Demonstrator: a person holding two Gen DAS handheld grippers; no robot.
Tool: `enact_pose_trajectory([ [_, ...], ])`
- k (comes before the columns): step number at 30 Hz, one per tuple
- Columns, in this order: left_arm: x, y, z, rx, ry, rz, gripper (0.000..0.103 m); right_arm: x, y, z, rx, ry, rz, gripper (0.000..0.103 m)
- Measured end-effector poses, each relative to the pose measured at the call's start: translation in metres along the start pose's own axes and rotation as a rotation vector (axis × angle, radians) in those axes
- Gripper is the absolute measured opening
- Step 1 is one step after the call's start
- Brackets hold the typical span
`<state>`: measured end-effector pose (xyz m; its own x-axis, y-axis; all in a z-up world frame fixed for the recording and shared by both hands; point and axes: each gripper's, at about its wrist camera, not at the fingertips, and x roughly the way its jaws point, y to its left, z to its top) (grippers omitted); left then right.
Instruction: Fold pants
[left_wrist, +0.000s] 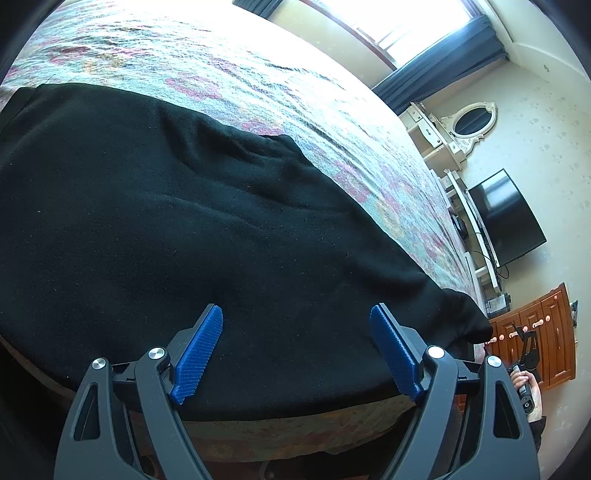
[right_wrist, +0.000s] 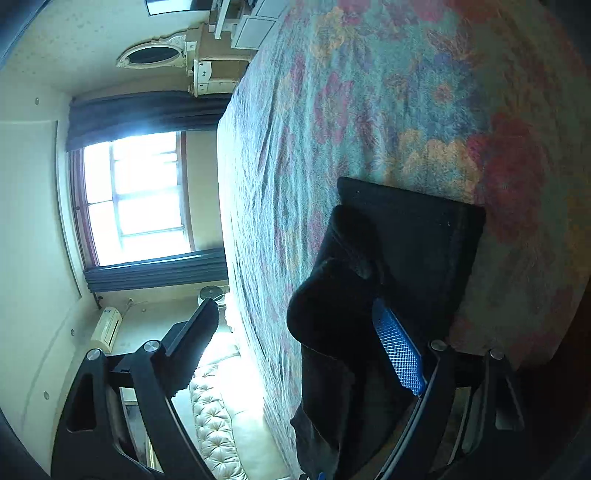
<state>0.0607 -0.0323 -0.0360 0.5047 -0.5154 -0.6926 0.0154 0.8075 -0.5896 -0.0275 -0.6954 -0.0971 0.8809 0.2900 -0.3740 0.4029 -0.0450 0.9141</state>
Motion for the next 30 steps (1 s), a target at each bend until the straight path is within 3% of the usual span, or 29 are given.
enact_pose_trajectory([
  [4, 0.001, -0.003, -0.002, 0.017, -0.001, 0.018, 0.081, 0.023, -0.016, 0.0, 0.113, 0.073, 0.117, 0.085],
  [7, 0.001, -0.004, -0.002, 0.02, -0.003, 0.029, 0.081, 0.043, -0.021, 0.008, 0.153, 0.078, 0.15, 0.083],
  [9, 0.002, -0.006, -0.002, 0.023, -0.003, 0.038, 0.081, 0.053, -0.019, 0.014, 0.101, 0.076, 0.108, 0.042],
  [10, 0.003, -0.006, -0.002, 0.026, -0.003, 0.043, 0.081, 0.055, -0.016, 0.017, 0.072, 0.079, 0.085, 0.016],
  [11, 0.003, -0.006, -0.003, 0.027, -0.005, 0.045, 0.081, 0.057, -0.013, 0.02, 0.034, 0.077, 0.052, 0.008],
  [15, 0.004, -0.009, -0.005, 0.038, -0.008, 0.056, 0.081, 0.049, 0.037, 0.021, -0.285, 0.025, -0.101, 0.006],
  [18, 0.005, -0.01, -0.006, 0.039, -0.013, 0.065, 0.081, 0.029, 0.089, 0.007, -0.538, -0.018, -0.065, 0.006],
  [20, 0.005, -0.011, -0.006, 0.037, -0.017, 0.071, 0.081, 0.012, 0.108, -0.002, -0.625, -0.023, -0.01, 0.005],
  [22, 0.006, -0.012, -0.007, 0.034, -0.02, 0.075, 0.081, -0.005, 0.114, -0.009, -0.675, -0.016, 0.056, 0.005],
  [24, 0.006, -0.013, -0.007, 0.034, -0.022, 0.075, 0.081, -0.017, 0.109, -0.011, -0.717, -0.011, 0.053, 0.005],
  [27, 0.005, -0.012, -0.007, 0.036, -0.024, 0.072, 0.081, -0.018, 0.067, 0.007, -0.652, 0.017, -0.073, 0.005],
  [30, 0.006, -0.012, -0.007, 0.039, -0.021, 0.066, 0.081, -0.007, 0.008, 0.034, -0.509, 0.077, -0.212, 0.005],
])
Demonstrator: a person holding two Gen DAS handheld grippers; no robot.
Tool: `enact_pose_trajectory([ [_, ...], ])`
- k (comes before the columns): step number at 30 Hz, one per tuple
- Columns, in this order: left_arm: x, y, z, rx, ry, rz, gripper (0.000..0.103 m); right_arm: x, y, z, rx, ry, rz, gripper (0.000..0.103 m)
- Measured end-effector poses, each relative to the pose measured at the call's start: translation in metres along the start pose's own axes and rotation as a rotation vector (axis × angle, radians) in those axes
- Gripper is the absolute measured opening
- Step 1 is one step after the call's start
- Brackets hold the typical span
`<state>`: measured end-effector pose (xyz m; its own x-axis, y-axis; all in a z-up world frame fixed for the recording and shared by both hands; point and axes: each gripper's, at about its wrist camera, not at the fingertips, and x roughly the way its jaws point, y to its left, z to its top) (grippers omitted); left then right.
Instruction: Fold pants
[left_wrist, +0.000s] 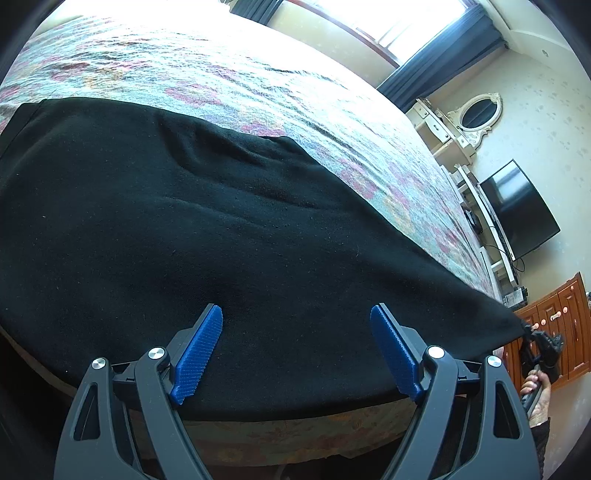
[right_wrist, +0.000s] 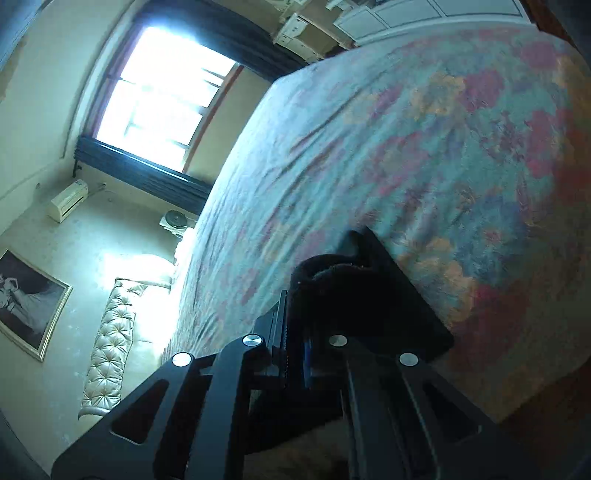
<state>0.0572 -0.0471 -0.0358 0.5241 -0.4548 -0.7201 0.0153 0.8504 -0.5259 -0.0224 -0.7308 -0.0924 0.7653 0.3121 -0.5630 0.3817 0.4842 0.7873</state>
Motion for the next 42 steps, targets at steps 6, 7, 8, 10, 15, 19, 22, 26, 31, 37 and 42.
enact_pose_trajectory([
  [6, -0.007, -0.013, -0.004, -0.024, 0.008, -0.102, 0.081, 0.006, -0.028, -0.008, 0.076, -0.004, 0.05, 0.006],
  [7, -0.008, -0.021, -0.006, -0.022, 0.019, -0.149, 0.081, 0.006, -0.028, -0.007, 0.078, -0.001, 0.051, 0.006],
  [8, -0.008, -0.031, -0.009, -0.02, 0.035, -0.201, 0.081, 0.006, -0.027, -0.006, 0.084, 0.001, 0.051, 0.006],
  [10, 0.0, -0.057, -0.016, -0.016, 0.094, -0.316, 0.081, 0.006, -0.026, -0.005, 0.093, 0.008, 0.059, 0.01],
  [15, 0.044, -0.119, -0.046, -0.042, 0.255, -0.49, 0.081, 0.009, -0.028, -0.007, 0.167, 0.02, 0.105, 0.026],
  [19, 0.084, -0.149, -0.069, -0.1, 0.36, -0.524, 0.081, 0.012, -0.029, -0.011, 0.191, 0.016, 0.162, 0.049],
  [22, 0.104, -0.156, -0.082, -0.18, 0.414, -0.532, 0.081, 0.014, -0.018, -0.01, 0.138, 0.014, 0.127, 0.048],
  [26, 0.115, -0.157, -0.088, -0.277, 0.423, -0.543, 0.081, 0.013, -0.015, -0.009, 0.104, 0.012, 0.112, 0.047],
  [31, 0.116, -0.148, -0.088, -0.355, 0.408, -0.538, 0.081, 0.013, -0.018, -0.009, 0.121, 0.012, 0.146, 0.047],
  [37, 0.103, -0.157, -0.083, -0.382, 0.368, -0.583, 0.081, 0.012, -0.022, -0.01, 0.122, 0.012, 0.16, 0.047],
  [42, 0.119, -0.145, -0.077, -0.437, 0.359, -0.537, 0.081, 0.012, -0.028, -0.01, 0.13, 0.008, 0.175, 0.047],
])
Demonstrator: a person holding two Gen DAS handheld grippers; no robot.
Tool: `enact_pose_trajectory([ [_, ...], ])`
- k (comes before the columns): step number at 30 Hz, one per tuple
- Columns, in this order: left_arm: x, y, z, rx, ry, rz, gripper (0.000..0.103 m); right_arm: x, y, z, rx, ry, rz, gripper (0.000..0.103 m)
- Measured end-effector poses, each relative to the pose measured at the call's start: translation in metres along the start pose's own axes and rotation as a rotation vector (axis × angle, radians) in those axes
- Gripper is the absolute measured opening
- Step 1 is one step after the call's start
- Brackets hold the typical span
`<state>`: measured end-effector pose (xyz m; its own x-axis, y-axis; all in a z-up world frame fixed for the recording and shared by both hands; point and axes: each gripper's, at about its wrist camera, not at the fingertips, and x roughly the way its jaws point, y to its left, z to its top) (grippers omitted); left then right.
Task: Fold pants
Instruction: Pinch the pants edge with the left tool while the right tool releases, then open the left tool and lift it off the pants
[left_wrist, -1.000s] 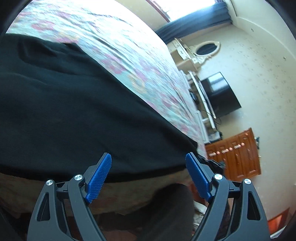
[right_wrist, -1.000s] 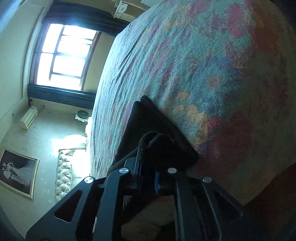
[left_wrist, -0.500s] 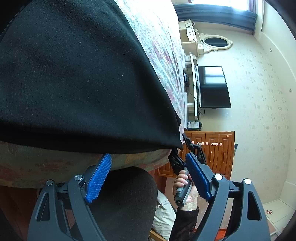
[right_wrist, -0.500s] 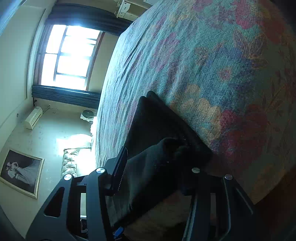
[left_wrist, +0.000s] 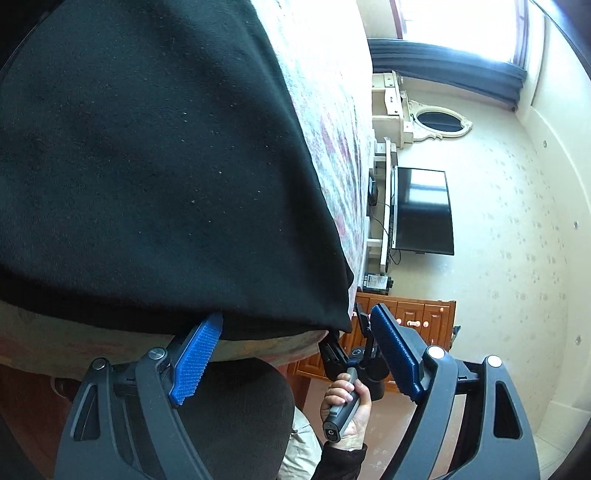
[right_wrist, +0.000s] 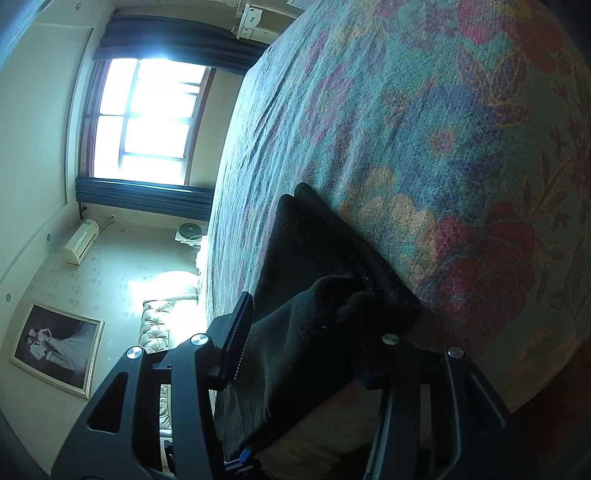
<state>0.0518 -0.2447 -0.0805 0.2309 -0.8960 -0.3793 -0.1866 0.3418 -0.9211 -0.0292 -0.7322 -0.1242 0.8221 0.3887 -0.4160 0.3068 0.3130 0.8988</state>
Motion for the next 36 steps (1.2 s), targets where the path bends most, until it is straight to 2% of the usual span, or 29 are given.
enact_pose_trajectory([
  [2, 0.002, 0.0, 0.001, -0.008, -0.01, 0.003, 0.081, 0.0, -0.001, 0.0, 0.0, -0.004, 0.001, 0.047],
  [4, 0.001, -0.004, -0.001, 0.011, -0.034, 0.011, 0.072, 0.0, -0.001, -0.001, -0.003, -0.007, 0.002, 0.047],
  [6, 0.0, -0.01, 0.001, 0.065, -0.053, 0.064, 0.037, -0.001, -0.002, -0.001, -0.004, -0.01, -0.002, 0.046],
  [9, 0.0, -0.006, 0.004, 0.082, -0.049, 0.126, 0.02, -0.002, -0.004, -0.002, -0.022, -0.02, -0.055, 0.023],
  [10, 0.001, -0.002, 0.005, 0.068, -0.044, 0.146, 0.019, -0.003, -0.005, -0.002, -0.025, -0.027, -0.061, 0.016],
  [11, 0.002, 0.001, 0.003, 0.058, -0.042, 0.156, 0.013, -0.004, -0.006, -0.003, -0.023, -0.034, -0.057, 0.014],
  [13, 0.003, 0.001, -0.001, 0.06, -0.041, 0.159, 0.012, -0.011, -0.001, -0.003, -0.044, -0.055, -0.052, 0.009],
  [16, 0.001, -0.01, -0.009, 0.122, -0.036, 0.18, 0.012, -0.021, 0.012, -0.003, -0.105, -0.055, -0.056, 0.008],
  [20, 0.006, -0.007, -0.014, 0.146, 0.004, 0.207, 0.012, -0.019, -0.005, -0.002, -0.13, 0.001, -0.181, 0.009],
  [22, 0.009, 0.002, -0.014, 0.135, 0.01, 0.206, 0.012, -0.026, -0.016, 0.001, -0.07, 0.006, -0.11, 0.01],
  [24, 0.01, 0.006, -0.011, 0.124, 0.017, 0.194, 0.012, -0.043, -0.007, 0.008, -0.097, -0.057, -0.158, 0.017],
  [26, 0.01, 0.009, -0.011, 0.117, 0.023, 0.186, 0.012, -0.066, 0.015, 0.018, -0.186, -0.174, -0.317, 0.048],
  [27, 0.009, 0.011, -0.01, 0.118, 0.025, 0.185, 0.012, -0.072, 0.028, 0.023, -0.241, -0.208, -0.342, 0.048],
  [28, 0.009, 0.011, -0.01, 0.118, 0.025, 0.183, 0.012, -0.072, 0.04, 0.028, -0.282, -0.204, -0.335, 0.048],
  [31, 0.009, 0.012, -0.011, 0.12, 0.022, 0.176, 0.012, -0.041, 0.066, 0.042, -0.382, -0.112, -0.323, 0.05],
  [36, 0.009, 0.013, -0.011, 0.1, 0.025, 0.167, 0.012, 0.04, 0.075, 0.053, -0.489, 0.064, -0.407, 0.05],
])
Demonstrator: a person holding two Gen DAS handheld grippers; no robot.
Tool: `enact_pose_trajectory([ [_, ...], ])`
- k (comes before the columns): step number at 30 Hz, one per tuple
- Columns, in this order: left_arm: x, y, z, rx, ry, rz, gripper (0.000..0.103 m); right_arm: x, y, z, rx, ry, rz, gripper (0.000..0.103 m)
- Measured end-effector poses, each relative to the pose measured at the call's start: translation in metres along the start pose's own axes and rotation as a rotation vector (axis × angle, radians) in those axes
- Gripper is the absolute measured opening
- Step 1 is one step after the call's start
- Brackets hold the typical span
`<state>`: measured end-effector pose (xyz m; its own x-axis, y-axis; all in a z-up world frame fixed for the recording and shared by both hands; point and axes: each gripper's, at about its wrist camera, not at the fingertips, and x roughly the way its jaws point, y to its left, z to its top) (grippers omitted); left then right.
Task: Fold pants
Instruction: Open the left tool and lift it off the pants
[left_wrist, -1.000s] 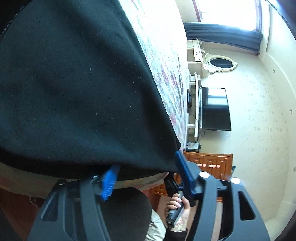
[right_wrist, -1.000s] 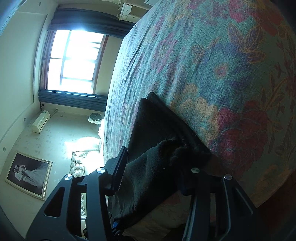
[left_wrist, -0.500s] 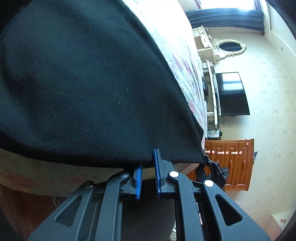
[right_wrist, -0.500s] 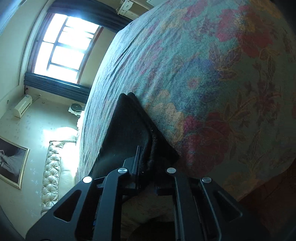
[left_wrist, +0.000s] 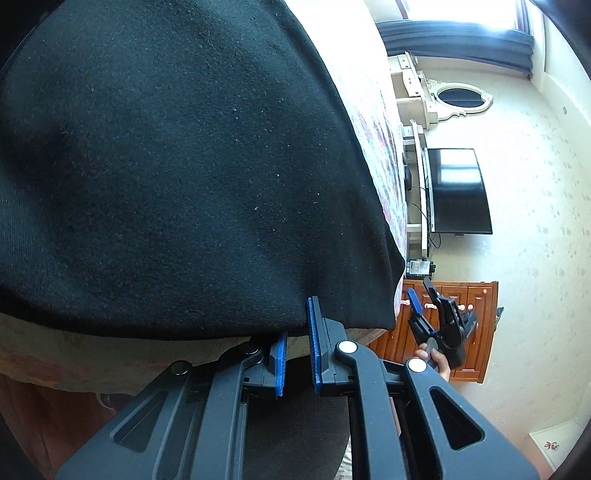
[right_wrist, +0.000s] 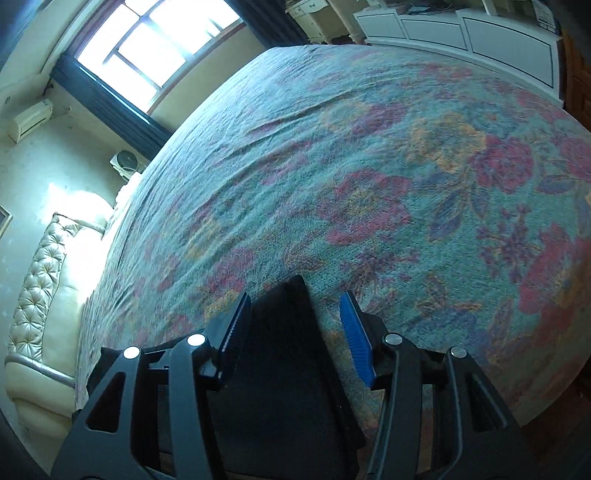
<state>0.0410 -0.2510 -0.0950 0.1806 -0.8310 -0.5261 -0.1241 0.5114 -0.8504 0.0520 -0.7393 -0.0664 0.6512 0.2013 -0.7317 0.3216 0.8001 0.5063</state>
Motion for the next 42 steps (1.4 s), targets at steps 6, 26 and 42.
enact_pose_trajectory([
  [6, -0.004, 0.005, 0.0, -0.011, -0.002, -0.014, 0.012, 0.03, 0.019, 0.013, -0.069, 0.009, -0.044, 0.009],
  [26, -0.061, -0.04, -0.009, 0.436, -0.06, 0.011, 0.061, -0.045, -0.06, -0.08, 0.39, -0.037, 0.232, 0.079],
  [42, -0.106, 0.0, 0.031, 0.522, -0.146, 0.083, 0.069, -0.032, -0.049, -0.123, 0.494, -0.029, 0.351, 0.088],
])
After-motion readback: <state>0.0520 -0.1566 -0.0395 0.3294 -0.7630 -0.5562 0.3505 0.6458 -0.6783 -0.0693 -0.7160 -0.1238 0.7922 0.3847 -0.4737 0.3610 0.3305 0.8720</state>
